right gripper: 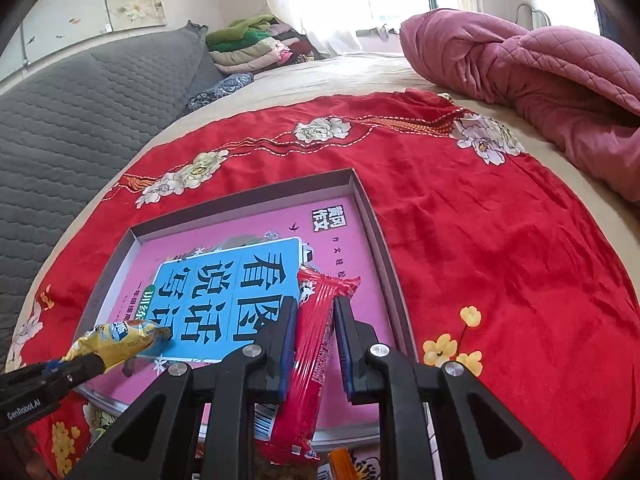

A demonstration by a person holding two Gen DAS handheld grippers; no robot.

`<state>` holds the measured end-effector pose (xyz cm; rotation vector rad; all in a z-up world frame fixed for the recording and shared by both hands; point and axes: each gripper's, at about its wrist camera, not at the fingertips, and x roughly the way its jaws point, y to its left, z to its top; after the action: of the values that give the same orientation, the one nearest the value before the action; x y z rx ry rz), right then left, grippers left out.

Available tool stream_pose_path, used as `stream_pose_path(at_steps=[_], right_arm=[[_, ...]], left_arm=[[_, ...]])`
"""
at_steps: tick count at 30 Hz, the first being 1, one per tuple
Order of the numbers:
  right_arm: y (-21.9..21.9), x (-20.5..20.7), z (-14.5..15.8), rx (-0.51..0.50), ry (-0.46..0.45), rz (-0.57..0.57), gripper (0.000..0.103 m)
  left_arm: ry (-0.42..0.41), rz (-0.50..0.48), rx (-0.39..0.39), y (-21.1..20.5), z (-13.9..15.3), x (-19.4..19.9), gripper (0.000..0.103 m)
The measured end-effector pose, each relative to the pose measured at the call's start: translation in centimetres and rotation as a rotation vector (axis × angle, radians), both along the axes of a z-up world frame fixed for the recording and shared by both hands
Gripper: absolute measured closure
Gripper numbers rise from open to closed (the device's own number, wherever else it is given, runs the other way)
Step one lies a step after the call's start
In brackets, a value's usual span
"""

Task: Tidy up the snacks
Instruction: 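Carry both snacks into the box and open both tools to release them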

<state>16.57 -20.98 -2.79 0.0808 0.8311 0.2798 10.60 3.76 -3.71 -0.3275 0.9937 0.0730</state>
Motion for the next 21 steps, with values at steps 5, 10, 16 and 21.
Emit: stream_pose_path(at_steps=[5, 10, 16, 21], right_arm=[[-0.5, -0.1, 0.2, 0.011, -0.003, -0.016, 0.083], [-1.0, 0.0, 0.2, 0.037, 0.010, -0.029, 0.078], [-1.7, -0.2, 0.8, 0.072, 0.006, -0.037, 0.072], [-2.5, -0.7, 1.7, 0.110, -0.005, -0.035, 0.066]], left_arm=[[0.020, -0.005, -0.009, 0.0, -0.4, 0.2, 0.065], [0.029, -0.006, -0.006, -0.1, -0.5, 0.3, 0.052], [0.012, 0.004, -0.004, 0.3, 0.1, 0.1, 0.044], [-0.010, 0.012, -0.018, 0.7, 1.1, -0.4, 0.042]])
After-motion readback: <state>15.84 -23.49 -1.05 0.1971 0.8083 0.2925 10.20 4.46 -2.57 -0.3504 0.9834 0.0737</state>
